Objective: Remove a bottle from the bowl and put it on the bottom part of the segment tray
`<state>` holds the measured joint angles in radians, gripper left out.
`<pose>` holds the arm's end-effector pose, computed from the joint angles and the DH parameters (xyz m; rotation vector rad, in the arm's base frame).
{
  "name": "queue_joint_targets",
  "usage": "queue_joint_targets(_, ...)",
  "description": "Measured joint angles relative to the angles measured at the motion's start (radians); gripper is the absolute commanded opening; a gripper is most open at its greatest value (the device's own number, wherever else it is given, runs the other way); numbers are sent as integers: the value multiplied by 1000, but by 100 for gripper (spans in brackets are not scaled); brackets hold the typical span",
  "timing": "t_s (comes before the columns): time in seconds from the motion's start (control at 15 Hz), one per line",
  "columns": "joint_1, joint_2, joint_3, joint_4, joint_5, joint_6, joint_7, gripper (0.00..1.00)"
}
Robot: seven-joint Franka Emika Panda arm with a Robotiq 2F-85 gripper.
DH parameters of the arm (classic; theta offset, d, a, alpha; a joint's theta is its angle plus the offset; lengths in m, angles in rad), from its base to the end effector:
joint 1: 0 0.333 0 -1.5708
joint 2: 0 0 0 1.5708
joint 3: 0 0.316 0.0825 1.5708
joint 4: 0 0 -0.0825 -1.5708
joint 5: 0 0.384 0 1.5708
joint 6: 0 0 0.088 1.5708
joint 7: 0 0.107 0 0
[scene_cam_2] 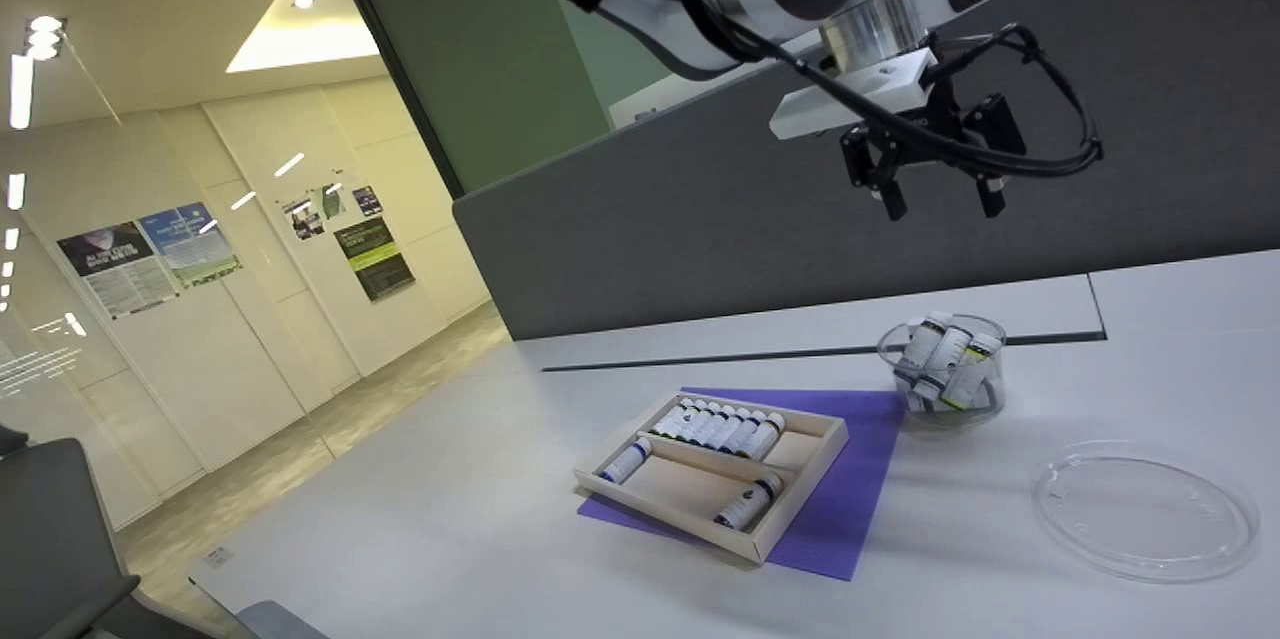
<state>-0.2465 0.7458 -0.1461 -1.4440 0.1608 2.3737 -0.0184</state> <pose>0.6945 -0.2617 0.2686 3.0421 -0.6664 0.3040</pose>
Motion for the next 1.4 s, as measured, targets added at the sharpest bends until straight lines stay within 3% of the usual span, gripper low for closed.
queue_joint_targets(0.6, 1, 157, 24, 120, -2, -81, 0, 100)
queue_joint_targets(0.67, 1, 169, 24, 132, -2, -97, 0, 75)
queue_joint_targets(0.8, 0, 189, 24, 156, -3, -134, 0, 68)
queue_joint_targets(1.27, -3, 235, 24, 219, -6, -190, -2, 14)
queue_joint_targets(1.33, -3, 240, 24, 225, -6, -190, -2, 28)
queue_joint_targets(1.4, -3, 244, 24, 230, -6, -190, -3, 5)
